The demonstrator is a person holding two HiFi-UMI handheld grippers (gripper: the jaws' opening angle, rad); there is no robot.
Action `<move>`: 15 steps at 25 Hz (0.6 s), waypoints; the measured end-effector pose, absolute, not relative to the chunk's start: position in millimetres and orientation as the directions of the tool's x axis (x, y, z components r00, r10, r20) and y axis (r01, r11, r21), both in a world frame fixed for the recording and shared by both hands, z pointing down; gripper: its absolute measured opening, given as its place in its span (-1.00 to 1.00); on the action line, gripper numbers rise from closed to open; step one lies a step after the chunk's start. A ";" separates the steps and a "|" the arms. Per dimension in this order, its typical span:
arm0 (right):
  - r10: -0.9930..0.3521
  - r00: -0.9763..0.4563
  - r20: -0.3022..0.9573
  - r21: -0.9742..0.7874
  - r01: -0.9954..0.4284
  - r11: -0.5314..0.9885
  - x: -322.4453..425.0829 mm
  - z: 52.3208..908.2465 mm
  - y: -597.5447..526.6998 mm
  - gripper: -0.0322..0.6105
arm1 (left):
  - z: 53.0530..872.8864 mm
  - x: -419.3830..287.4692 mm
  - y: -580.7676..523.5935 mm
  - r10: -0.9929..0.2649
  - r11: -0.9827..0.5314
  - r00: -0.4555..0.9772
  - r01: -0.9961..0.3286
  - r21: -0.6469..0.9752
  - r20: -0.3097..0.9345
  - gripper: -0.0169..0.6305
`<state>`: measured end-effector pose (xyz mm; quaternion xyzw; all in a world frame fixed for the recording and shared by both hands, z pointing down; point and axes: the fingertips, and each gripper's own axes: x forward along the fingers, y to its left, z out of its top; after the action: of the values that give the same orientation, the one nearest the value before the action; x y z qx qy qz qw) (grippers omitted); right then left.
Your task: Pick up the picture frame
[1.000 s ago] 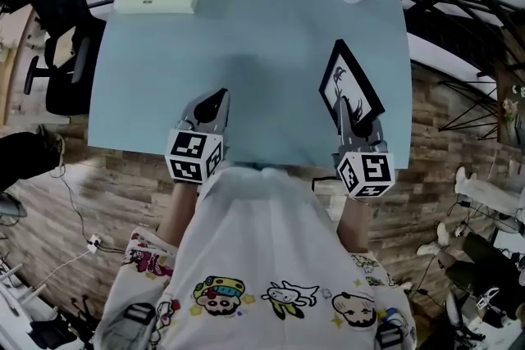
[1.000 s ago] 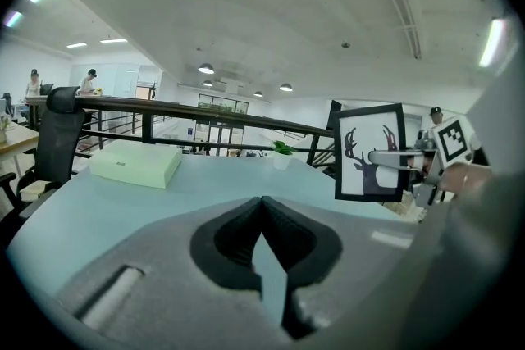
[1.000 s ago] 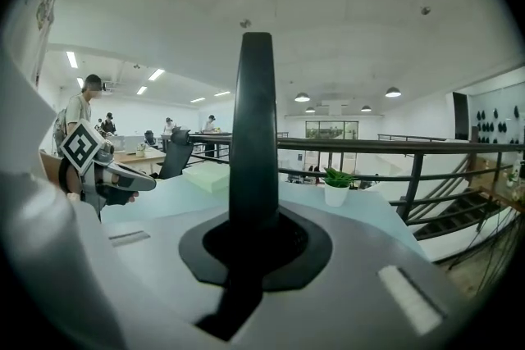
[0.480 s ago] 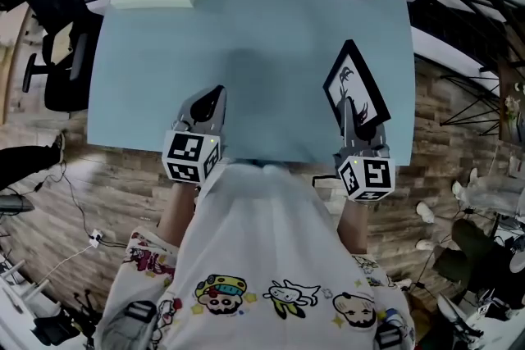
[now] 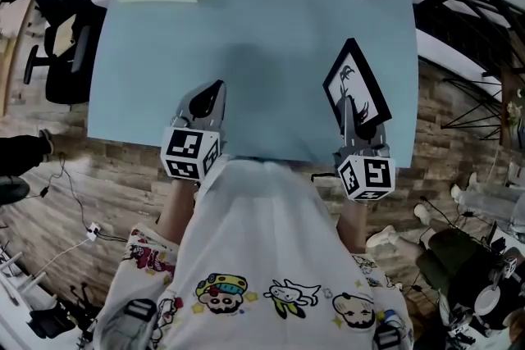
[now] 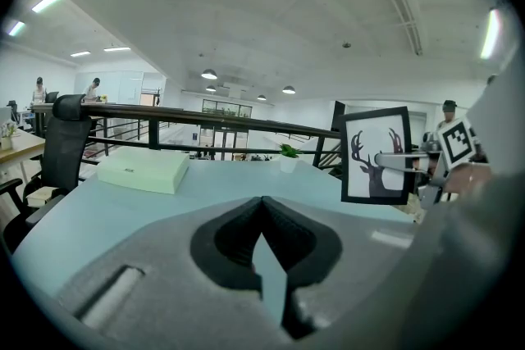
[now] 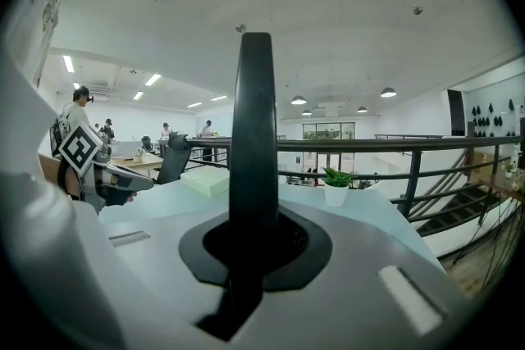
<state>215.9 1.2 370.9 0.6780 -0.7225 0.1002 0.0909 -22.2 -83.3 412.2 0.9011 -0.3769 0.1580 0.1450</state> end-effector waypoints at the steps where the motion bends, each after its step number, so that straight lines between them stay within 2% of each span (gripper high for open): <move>1: -0.961 -0.067 0.268 -0.023 -0.998 0.063 215.1 371.1 0.3 -0.84 | 412.1 -22.3 -83.6 -0.633 -0.674 0.666 -0.725 0.142 0.394 -0.95; 15: -0.953 -0.091 0.289 -0.032 -0.996 0.085 203.2 374.8 -10.5 -0.84 | 413.4 -31.9 -88.5 -0.639 -0.665 0.658 -0.733 0.144 0.398 -0.95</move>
<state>203.2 -10.5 374.8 0.6671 -0.7303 0.1106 0.0968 -31.9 -88.5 413.4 0.8984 -0.3818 0.1588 0.1479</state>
